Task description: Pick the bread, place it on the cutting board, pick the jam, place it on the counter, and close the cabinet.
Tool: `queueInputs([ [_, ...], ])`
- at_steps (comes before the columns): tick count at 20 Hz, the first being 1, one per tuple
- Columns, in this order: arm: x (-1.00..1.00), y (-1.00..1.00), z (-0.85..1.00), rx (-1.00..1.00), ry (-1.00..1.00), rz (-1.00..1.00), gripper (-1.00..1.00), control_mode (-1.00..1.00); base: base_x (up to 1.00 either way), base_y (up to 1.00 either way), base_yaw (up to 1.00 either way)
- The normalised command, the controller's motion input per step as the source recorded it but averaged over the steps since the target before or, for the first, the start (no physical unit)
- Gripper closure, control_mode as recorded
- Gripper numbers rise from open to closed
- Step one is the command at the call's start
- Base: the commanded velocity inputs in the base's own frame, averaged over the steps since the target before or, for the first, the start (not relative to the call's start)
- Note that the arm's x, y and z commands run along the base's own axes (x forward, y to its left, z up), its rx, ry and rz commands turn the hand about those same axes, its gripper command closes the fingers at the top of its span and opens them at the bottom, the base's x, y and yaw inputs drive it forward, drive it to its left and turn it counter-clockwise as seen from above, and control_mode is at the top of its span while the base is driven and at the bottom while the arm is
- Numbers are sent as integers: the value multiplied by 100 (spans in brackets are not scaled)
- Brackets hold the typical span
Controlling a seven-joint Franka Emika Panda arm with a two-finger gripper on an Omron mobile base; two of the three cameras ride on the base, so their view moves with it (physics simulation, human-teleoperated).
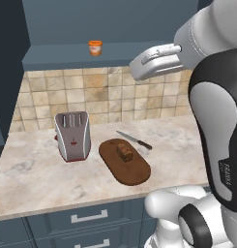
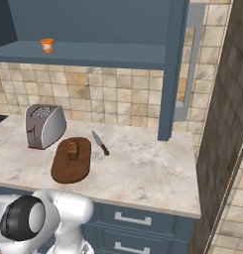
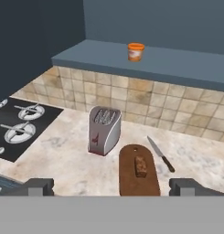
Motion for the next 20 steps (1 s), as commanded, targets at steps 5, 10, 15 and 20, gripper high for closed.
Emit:
queueInputs([
  [5,0,11,5,0,0,0,-100,-100,0,0,0],
  [10,0,6,13,0,0,0,-100,-100,0,0,0],
  [15,0,7,9,0,0,0,-100,-100,0,0,0],
  [20,0,1,0,0,0,0,-100,-100,0,0,0],
])
